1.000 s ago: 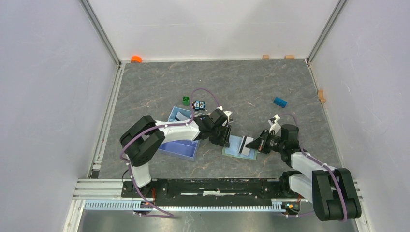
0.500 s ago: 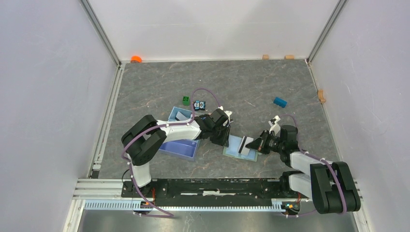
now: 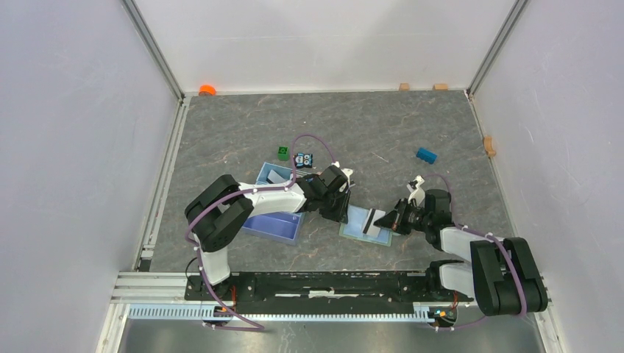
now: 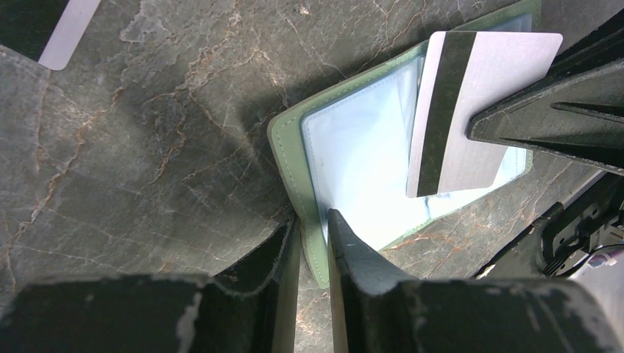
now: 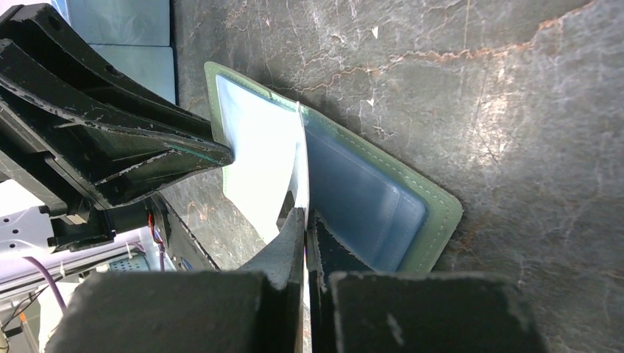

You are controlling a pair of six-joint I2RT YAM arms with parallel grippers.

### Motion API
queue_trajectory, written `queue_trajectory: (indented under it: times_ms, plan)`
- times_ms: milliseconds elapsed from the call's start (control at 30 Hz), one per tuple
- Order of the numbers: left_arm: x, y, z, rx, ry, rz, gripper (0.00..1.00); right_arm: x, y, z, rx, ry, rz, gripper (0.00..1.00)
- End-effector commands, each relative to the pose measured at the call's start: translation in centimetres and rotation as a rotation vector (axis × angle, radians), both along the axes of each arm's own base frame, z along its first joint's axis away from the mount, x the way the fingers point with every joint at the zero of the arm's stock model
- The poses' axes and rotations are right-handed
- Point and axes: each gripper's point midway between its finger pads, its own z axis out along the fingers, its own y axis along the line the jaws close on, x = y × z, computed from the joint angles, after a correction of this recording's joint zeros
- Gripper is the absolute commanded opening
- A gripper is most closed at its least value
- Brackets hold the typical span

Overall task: Put the credit cards into the card holder
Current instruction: Insert the credit card into the card holder.

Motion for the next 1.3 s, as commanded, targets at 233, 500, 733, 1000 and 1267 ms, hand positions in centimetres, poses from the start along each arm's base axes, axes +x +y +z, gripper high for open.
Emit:
queue_trajectory:
  times_ms: [233, 500, 733, 1000, 1267]
  plan:
    - [-0.1, 0.0, -1.0, 0.027, 0.018, -0.012, 0.24, -1.0, -0.3, -2.4, -0.089, 0.056, 0.011, 0.00]
    - [-0.1, 0.2, -1.1, 0.036, 0.017, -0.013, 0.22, -1.8, -0.2, -3.1, -0.104, 0.083, 0.023, 0.00]
    - [-0.1, 0.4, -1.1, 0.040, 0.017, -0.013, 0.20, -2.4, -0.3, -3.7, -0.113, 0.108, 0.036, 0.00]
    - [0.1, 0.4, -0.9, 0.038, 0.014, -0.012, 0.20, -3.0, -0.4, -4.2, -0.135, 0.142, 0.045, 0.00]
    - [0.1, 0.4, -0.9, 0.036, 0.013, -0.016, 0.18, -3.8, -0.5, -4.8, -0.150, 0.191, 0.055, 0.00]
